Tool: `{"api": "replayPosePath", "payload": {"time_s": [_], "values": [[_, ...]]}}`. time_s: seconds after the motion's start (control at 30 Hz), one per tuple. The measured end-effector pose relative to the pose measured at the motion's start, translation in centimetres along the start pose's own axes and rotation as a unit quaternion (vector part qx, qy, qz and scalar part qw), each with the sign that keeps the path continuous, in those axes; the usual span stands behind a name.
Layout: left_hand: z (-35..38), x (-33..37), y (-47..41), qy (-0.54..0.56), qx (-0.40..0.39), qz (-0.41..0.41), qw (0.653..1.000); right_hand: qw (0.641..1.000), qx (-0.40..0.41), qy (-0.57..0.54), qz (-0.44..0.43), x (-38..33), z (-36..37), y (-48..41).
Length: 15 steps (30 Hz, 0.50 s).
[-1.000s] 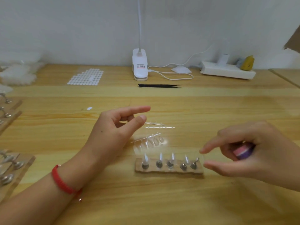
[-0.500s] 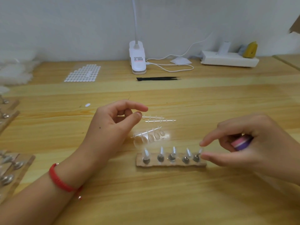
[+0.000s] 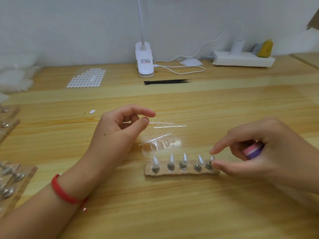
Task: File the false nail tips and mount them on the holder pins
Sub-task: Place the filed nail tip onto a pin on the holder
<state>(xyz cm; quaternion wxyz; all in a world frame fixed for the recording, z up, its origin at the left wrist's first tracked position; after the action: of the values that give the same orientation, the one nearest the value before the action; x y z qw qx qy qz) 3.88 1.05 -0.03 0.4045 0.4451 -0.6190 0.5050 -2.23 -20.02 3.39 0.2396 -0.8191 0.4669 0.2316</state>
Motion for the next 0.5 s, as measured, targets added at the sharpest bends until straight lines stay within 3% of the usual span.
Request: {"api": "replayPosePath", "payload": {"time_s": [0.33,0.5], "values": [[0.2,0.0,0.0,0.012,-0.007,-0.008,1.0,0.994,-0.035,-0.038,0.091,1.1,0.5,-0.1],[0.2,-0.1,0.0,0.012,-0.008,-0.017,1.0,0.981,-0.122,-0.004,0.152,1.7,1.7,-0.7]]}}
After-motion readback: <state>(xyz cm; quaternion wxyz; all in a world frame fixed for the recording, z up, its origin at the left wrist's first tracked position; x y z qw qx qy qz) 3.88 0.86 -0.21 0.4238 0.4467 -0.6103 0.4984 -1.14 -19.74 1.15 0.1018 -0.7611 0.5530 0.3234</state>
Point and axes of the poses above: each hand's wrist, its own y-axis away from the middle knuckle, its own z-axis out of the palm, x = y × z, the point moved 8 cm from there along -y, towards the middle knuckle, and after that the axes turned 5 degrees about y, right-handed, at the moved point
